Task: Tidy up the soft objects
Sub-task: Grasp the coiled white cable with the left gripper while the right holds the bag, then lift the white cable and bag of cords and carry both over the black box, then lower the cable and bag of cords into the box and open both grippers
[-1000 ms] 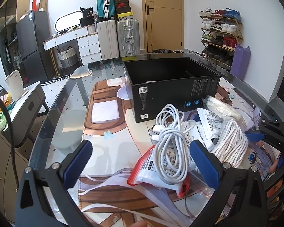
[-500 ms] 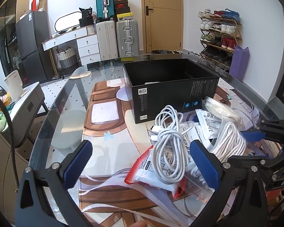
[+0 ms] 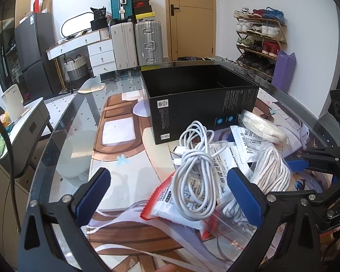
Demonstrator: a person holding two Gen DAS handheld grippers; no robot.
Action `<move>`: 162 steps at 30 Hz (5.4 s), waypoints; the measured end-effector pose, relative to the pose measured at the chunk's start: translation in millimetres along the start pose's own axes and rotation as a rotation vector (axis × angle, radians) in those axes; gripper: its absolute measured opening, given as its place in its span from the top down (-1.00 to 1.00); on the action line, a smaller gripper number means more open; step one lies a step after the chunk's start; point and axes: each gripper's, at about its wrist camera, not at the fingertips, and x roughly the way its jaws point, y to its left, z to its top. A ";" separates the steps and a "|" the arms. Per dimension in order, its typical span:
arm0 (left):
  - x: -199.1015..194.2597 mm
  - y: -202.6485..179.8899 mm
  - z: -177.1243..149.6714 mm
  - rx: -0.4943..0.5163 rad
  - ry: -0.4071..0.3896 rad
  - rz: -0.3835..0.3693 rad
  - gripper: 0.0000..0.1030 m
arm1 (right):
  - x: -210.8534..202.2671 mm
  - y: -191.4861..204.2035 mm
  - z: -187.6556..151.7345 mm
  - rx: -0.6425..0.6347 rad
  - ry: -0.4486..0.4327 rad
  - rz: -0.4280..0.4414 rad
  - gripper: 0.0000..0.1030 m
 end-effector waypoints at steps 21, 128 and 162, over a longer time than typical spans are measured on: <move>2.6 5.4 6.4 -0.047 0.007 -0.021 -1.00 | -57.4 5.5 -3.3 -0.123 -0.134 0.008 0.56; -8.7 16.7 84.9 -0.073 -0.155 -0.136 0.40 | -127.6 -20.7 75.9 0.032 -0.515 -0.083 0.63; 61.1 6.3 107.5 -0.017 -0.094 -0.089 0.40 | -39.3 -56.0 126.7 0.055 -0.350 -0.126 0.63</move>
